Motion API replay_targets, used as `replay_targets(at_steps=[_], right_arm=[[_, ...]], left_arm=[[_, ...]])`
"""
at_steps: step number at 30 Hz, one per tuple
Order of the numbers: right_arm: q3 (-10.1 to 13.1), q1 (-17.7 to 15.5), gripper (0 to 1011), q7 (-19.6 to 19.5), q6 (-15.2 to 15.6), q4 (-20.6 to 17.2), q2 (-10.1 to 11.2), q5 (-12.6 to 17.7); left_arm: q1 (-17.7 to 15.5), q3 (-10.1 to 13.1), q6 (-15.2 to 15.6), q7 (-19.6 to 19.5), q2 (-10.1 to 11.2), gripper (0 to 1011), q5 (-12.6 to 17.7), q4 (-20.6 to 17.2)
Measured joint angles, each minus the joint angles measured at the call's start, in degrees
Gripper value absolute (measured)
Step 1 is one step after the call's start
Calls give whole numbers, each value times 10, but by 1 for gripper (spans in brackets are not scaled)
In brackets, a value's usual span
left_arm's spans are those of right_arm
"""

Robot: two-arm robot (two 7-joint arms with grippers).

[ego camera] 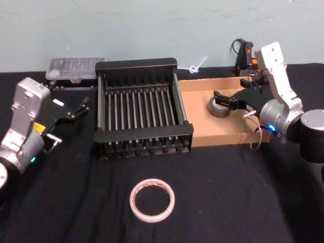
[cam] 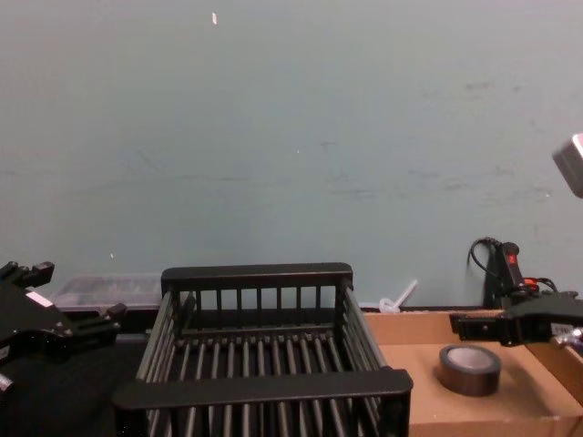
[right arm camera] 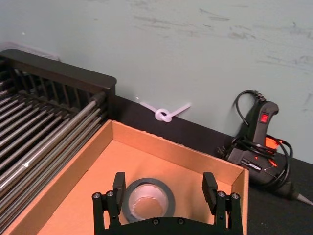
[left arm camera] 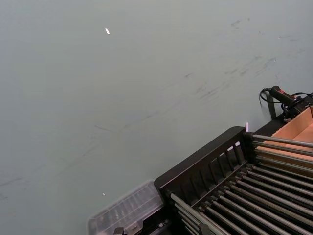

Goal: Pick up the white tape and place it into the black box , Pick up the silver tape and place it into the brown box.

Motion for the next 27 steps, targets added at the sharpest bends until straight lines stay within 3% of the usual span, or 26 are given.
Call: replay_targets(at_steps=[11,23,27], right_arm=[[7,-42,1002,31,27,-68,25,14],[17,-136,1002,55,74,-196,80,49],[18,-157,1002,61,78,-221,93,59]], left_arm=[[0,0,0,0,0,1001,0,0],[0,0,0,0,0,1001,0,0],[0,0,0,0,0,1001,0,0]])
